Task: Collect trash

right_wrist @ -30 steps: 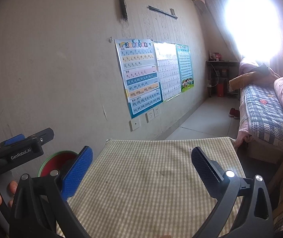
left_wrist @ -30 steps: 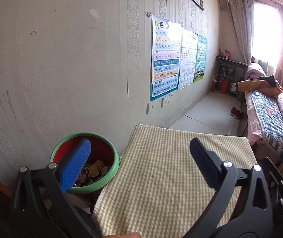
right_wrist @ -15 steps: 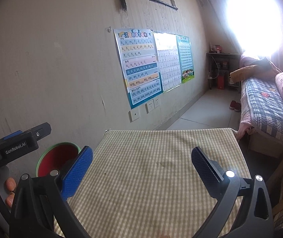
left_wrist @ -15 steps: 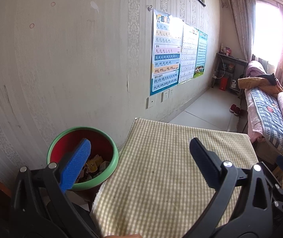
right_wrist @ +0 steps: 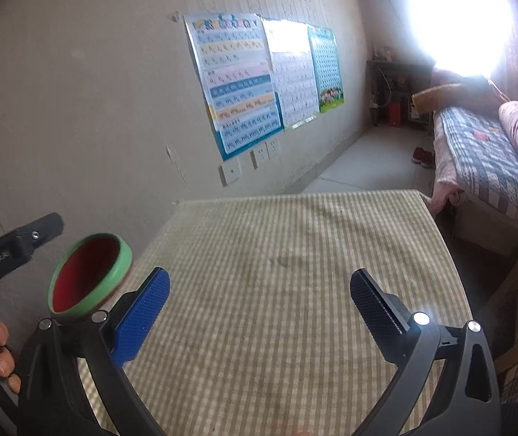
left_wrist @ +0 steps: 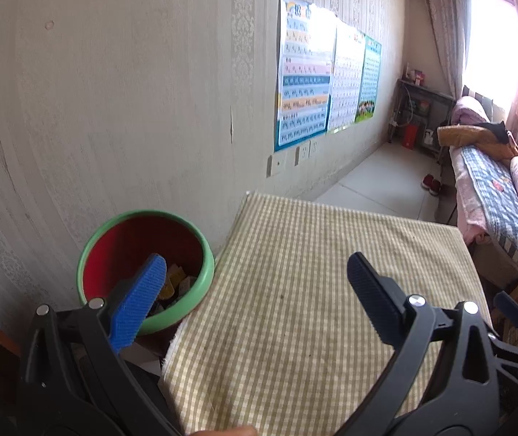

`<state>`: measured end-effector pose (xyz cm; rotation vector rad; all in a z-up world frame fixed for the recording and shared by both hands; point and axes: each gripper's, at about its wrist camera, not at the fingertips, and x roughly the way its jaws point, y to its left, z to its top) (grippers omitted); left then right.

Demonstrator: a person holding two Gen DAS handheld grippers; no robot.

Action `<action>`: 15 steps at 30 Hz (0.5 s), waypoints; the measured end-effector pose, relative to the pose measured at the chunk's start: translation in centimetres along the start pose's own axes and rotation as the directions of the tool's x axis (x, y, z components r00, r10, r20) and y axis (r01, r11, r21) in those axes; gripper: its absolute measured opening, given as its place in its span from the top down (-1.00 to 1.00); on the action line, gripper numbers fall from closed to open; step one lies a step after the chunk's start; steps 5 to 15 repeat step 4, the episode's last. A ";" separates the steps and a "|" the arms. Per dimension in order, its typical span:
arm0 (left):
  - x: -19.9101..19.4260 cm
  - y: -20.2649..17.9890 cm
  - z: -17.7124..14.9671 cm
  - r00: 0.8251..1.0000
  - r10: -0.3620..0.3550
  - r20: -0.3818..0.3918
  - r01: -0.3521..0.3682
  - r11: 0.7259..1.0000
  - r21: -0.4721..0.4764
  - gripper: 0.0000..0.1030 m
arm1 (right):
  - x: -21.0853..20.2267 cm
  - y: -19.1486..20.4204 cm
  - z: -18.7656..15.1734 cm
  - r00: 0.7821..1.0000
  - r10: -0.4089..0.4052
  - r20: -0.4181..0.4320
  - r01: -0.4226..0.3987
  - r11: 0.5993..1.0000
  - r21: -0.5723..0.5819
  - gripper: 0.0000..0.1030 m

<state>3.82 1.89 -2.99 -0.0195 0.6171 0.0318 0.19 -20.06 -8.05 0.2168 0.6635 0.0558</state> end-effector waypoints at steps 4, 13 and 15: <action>2.9 -0.4 -2.4 0.997 -0.009 -0.077 0.010 1.000 0.015 -0.90 | 5.3 -4.3 -2.0 0.983 -0.036 -0.178 0.050 0.996 0.076 -0.88; 2.9 -0.4 -2.4 0.997 -0.009 -0.077 0.010 1.000 0.015 -0.90 | 5.3 -4.3 -2.0 0.983 -0.036 -0.178 0.050 0.996 0.076 -0.88; 2.9 -0.4 -2.4 0.997 -0.009 -0.077 0.010 1.000 0.015 -0.90 | 5.3 -4.3 -2.0 0.983 -0.036 -0.178 0.050 0.996 0.076 -0.88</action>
